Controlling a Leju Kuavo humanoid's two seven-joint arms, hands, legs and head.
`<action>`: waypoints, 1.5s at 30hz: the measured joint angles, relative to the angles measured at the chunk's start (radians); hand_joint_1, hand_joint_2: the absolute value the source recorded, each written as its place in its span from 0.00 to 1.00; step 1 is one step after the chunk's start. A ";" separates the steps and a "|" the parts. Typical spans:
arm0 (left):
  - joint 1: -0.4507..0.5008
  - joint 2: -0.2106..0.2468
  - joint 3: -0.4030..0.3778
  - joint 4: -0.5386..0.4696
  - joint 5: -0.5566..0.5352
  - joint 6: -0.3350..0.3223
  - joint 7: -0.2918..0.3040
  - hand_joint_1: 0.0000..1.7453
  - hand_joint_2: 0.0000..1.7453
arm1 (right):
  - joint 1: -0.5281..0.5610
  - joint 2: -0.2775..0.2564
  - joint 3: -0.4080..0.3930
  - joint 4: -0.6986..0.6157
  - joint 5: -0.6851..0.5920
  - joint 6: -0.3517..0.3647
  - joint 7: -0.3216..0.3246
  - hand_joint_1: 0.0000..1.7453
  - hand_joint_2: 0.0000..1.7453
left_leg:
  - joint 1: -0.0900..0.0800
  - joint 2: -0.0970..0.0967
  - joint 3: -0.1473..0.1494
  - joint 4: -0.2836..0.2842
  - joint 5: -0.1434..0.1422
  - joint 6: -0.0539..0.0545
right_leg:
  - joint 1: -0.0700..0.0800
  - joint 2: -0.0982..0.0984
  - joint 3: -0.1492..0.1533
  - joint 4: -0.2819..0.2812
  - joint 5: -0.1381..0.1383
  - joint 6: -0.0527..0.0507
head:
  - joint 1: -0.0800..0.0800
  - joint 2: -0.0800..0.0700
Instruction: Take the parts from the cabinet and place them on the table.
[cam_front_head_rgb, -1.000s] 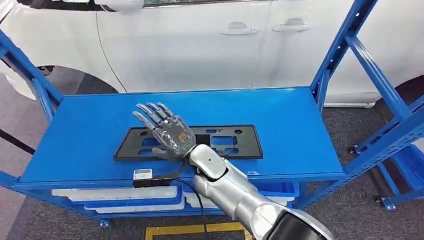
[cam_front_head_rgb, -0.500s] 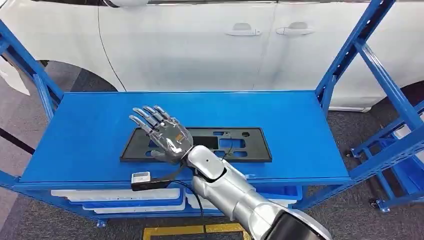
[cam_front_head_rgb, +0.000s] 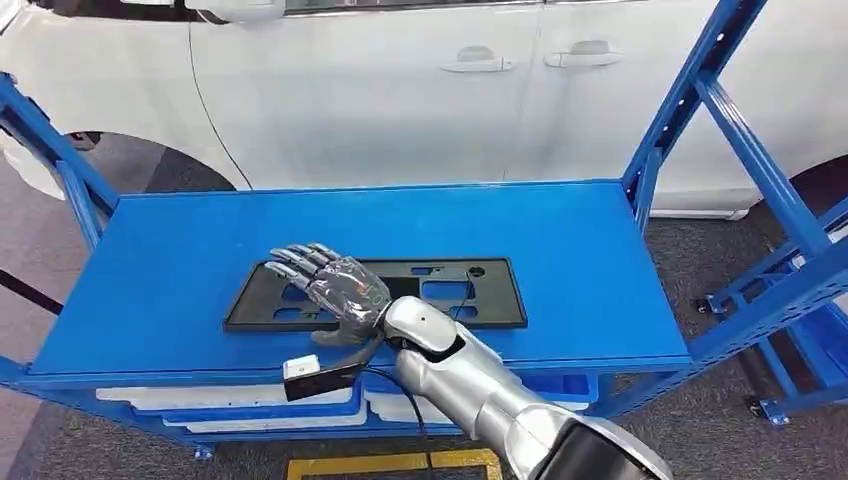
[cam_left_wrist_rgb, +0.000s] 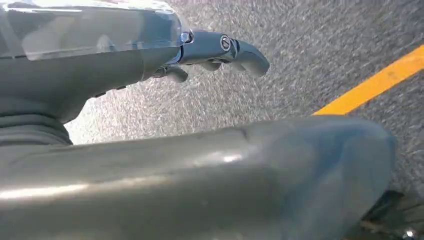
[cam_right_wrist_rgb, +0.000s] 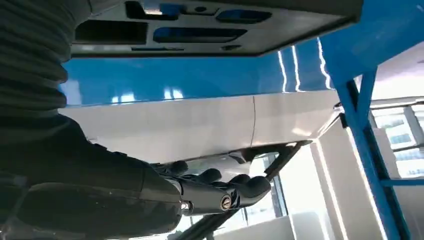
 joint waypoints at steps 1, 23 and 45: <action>0.000 0.002 0.000 0.000 0.000 0.000 0.000 0.00 0.00 | 0.001 -0.004 0.000 0.000 -0.003 0.006 -0.001 0.00 1.00 | 0.001 0.000 -0.044 0.093 -0.043 -0.004 | 0.001 -0.001 0.000 0.000 -0.001 -0.001 | 0.000 0.000; 0.002 0.006 0.000 0.000 0.000 0.004 -0.003 0.00 0.00 | -0.003 -0.043 0.067 -0.007 0.163 -0.020 0.089 0.00 1.00 | -0.005 -0.003 0.066 -0.124 0.072 0.043 | 0.000 0.000 -0.010 0.023 0.004 0.034 | 0.000 0.000; 0.002 0.012 -0.001 0.001 0.000 0.000 -0.011 0.00 0.00 | -0.014 -0.063 0.126 0.039 0.285 0.000 0.167 0.00 1.00 | -0.003 0.000 0.067 -0.135 0.081 0.049 | 0.006 0.003 -0.022 0.054 -0.039 0.043 | 0.000 0.000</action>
